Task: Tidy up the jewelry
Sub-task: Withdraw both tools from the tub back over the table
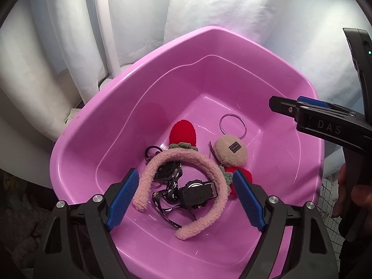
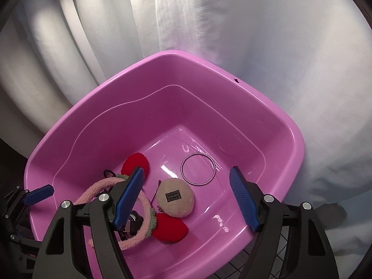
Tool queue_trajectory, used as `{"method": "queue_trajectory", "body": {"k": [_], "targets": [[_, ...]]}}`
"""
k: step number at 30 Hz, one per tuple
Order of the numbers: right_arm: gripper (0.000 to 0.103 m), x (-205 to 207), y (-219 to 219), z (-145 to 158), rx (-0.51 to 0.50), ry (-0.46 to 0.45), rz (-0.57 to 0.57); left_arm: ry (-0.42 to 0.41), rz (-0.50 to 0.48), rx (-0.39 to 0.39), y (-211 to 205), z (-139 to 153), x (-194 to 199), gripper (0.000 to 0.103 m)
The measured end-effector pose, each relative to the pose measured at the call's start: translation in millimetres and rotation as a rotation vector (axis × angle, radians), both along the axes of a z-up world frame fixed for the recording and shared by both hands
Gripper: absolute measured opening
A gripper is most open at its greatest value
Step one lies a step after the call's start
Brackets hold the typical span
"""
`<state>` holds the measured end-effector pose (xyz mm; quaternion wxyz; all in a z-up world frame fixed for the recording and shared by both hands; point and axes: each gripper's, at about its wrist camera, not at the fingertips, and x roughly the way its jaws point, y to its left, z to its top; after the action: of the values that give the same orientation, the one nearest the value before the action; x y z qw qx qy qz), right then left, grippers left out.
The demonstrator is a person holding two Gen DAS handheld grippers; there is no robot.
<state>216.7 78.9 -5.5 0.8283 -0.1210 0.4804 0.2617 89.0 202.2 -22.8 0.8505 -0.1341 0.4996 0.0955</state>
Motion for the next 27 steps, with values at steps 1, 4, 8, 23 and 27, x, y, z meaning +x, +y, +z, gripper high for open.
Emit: {"method": "queue_trajectory", "body": {"k": [1,4,8,23,27], "targets": [[0.073,-1.1,-1.0,2.1,0.001,-0.002,0.001,-0.002,0.0,0.001,-0.6,0.7,-0.2,0.081],[0.073,-3.2,-0.2,4.8,0.001,-0.009,0.004,-0.01,0.0,0.004,-3.8,3.1,-4.1,0.081],[0.073,-9.7,-2.6,10.6,0.006,-0.022,0.006,-0.018,0.001,0.008,-6.0,5.7,-9.3,0.081],[0.073,-44.7,-37.3,33.0,0.061,-0.067,-0.01,-0.06,0.009,0.047,-22.1,23.7,-37.2,0.081],[0.073,-58.1,-49.6,39.8,0.07,-0.085,-0.009,-0.076,0.015,0.057,-28.8,30.0,-45.2,0.081]]}}
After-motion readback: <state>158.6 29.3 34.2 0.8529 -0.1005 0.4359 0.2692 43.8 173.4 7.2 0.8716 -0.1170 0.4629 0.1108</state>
